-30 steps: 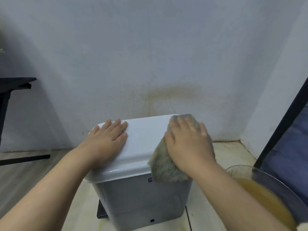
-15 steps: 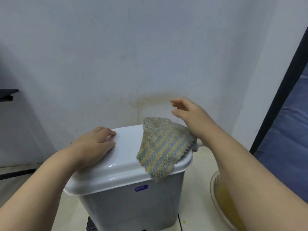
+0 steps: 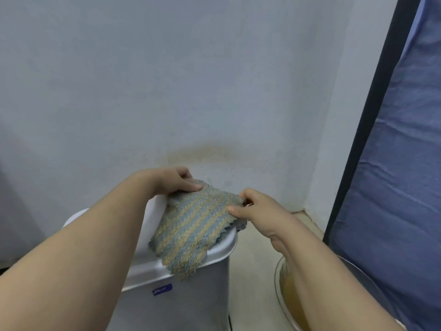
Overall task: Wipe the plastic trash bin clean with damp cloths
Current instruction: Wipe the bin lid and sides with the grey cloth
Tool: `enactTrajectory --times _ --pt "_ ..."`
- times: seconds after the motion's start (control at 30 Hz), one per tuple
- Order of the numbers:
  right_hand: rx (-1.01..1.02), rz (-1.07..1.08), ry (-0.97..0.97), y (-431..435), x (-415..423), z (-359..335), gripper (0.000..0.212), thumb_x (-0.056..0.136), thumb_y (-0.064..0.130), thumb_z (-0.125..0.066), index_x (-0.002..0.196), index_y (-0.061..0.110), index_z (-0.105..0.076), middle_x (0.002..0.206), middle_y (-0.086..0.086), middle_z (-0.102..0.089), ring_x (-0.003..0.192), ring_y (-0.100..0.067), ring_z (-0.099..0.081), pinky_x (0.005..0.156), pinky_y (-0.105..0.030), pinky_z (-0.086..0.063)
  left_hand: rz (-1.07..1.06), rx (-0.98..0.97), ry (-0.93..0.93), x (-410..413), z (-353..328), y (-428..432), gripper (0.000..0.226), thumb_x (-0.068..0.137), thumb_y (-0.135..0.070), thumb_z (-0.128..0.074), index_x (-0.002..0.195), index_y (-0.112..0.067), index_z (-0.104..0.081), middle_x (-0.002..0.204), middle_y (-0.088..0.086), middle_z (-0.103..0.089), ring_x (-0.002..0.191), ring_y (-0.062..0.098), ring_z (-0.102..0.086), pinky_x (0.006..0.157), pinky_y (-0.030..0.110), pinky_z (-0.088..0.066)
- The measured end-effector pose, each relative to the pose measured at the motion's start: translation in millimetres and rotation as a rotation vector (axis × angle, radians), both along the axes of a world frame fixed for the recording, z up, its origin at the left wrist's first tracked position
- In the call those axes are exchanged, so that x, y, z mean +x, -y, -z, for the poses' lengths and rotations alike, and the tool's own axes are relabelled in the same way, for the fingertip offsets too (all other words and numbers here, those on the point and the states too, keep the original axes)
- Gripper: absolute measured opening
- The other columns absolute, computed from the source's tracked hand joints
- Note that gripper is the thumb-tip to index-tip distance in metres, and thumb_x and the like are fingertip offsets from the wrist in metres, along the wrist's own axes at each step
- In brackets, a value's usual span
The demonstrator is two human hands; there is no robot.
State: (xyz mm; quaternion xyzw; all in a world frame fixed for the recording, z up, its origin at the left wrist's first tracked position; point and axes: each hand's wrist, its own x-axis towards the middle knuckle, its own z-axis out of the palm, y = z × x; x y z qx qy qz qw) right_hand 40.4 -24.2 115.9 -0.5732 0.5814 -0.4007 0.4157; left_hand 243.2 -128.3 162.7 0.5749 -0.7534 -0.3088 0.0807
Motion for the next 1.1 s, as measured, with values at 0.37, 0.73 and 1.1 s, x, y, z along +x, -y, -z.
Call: enactTrajectory --times 0.37,0.73,1.1 --pt "-0.428 -0.07 0.127 33.2 25.5 -135.9 0.025 0.086 -0.003 -0.056 0.088 0.022 -0.057 0.089 -0.005 -0.062 0.084 -0.019 -0.057 0.079 -0.035 -0.047 0.077 -0.319 -0.688 80.4 -101.8 -40.7 0.029 0.062 -0.017 -0.082 0.083 -0.027 -0.065 0.08 -0.005 -0.062 0.078 0.009 -0.06 0.078 0.026 -0.049" --pt "-0.312 -0.316 -0.018 -5.7 44.2 -94.8 0.024 0.085 -0.003 -0.054 0.078 0.019 -0.059 0.074 0.001 -0.058 0.075 -0.015 -0.052 0.073 -0.028 -0.04 -0.024 -0.273 -0.481 123.0 -61.9 -124.3 0.021 0.064 -0.022 -0.08 0.071 -0.019 -0.061 0.069 0.0 -0.061 0.069 0.012 -0.055 0.066 0.022 -0.046" --pt "-0.234 -0.011 -0.541 4.9 67.0 -48.4 0.025 0.087 0.016 -0.059 0.109 0.021 -0.05 0.088 -0.001 -0.059 0.077 -0.021 -0.057 0.071 -0.036 -0.046 -0.323 -0.381 -0.333 116.7 6.6 -116.8 0.021 0.079 -0.032 -0.072 0.093 -0.022 -0.061 0.083 -0.005 -0.063 0.074 0.015 -0.057 0.06 0.021 -0.042"
